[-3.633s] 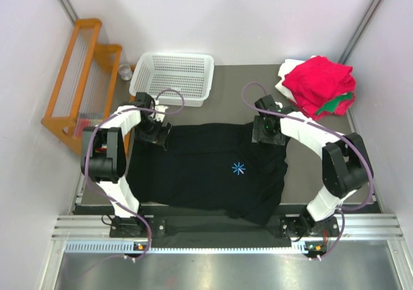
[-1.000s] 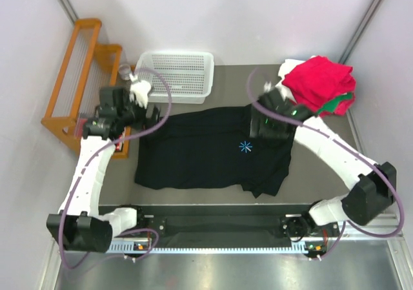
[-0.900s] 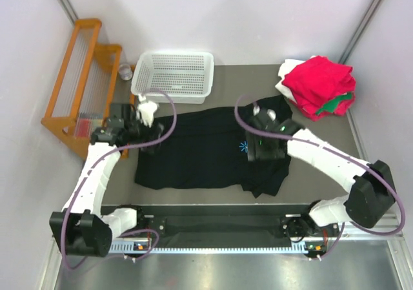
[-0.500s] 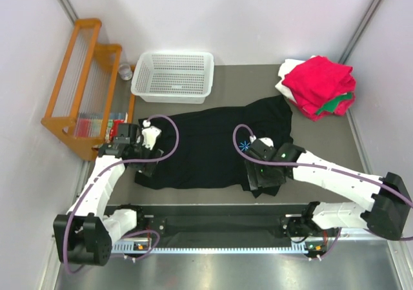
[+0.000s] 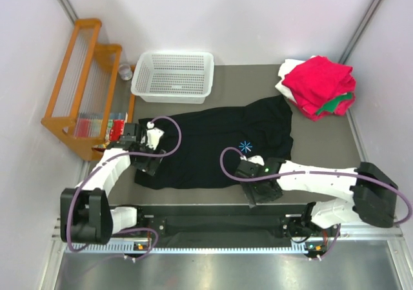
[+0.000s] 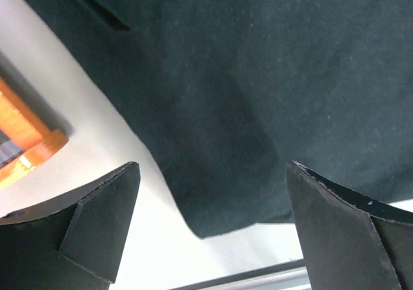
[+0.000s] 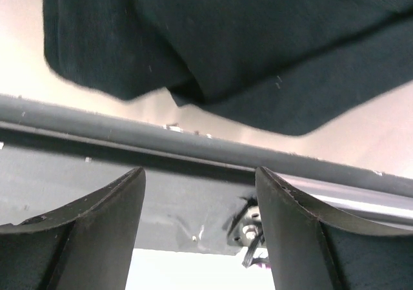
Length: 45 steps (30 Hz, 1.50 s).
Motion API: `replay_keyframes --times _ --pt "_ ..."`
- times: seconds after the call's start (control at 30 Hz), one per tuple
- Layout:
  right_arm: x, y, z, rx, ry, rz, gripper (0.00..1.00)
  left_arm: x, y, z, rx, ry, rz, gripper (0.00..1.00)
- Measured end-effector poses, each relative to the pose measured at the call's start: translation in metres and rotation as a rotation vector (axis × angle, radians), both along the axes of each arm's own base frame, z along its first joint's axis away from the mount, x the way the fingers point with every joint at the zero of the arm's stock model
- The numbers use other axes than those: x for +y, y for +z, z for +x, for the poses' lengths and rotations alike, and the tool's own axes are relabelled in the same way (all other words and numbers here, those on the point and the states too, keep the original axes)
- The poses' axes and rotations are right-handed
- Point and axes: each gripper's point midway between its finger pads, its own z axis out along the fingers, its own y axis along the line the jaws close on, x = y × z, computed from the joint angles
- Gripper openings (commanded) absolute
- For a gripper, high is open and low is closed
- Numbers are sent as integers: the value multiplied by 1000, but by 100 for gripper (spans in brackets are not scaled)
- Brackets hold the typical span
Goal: Fold and stack the t-shirts
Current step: Fold the tshirt
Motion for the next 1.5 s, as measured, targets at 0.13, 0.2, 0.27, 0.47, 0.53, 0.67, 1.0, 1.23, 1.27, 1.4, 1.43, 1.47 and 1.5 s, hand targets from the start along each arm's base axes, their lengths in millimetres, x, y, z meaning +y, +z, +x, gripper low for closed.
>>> replay_keyframes --times 0.13,0.2,0.27,0.47,0.53,0.67,1.0,1.23,1.27,1.4,1.43,1.47,1.5 --pt "5 -10 3 6 14 -31 68 0 -9 3 24 0 1 99" --pt "11 -13 6 2 21 -35 68 0 -10 5 23 0 1 99" --pt "17 -14 9 -6 31 -35 68 0 -11 7 18 0 1 99" --pt "31 -18 23 -40 49 -41 64 0 -10 10 6 0 1 99" --pt "33 -22 25 -44 54 -52 63 -1 -10 10 5 0 0 99" --pt "32 -25 28 -56 55 -69 59 -1 -9 11 0 0 0 99" --pt "26 -24 51 -141 -33 -59 55 -1 -7 12 -6 0 0 99" --pt "14 -21 68 -199 -101 -64 45 -1 -4 13 -19 1 -1 99" --pt "10 -23 70 -200 -114 -69 43 -1 -4 13 -20 1 -1 99" --pt "6 -26 77 -206 -151 -46 28 0 -2 15 -24 2 2 99" --pt "5 -26 78 -206 -157 -40 26 0 -1 16 -26 2 3 99" --pt "5 -26 79 -205 -165 -30 25 0 0 17 -31 3 5 99" --pt "5 -27 80 -205 -173 -24 22 0 1 18 -33 4 5 99"
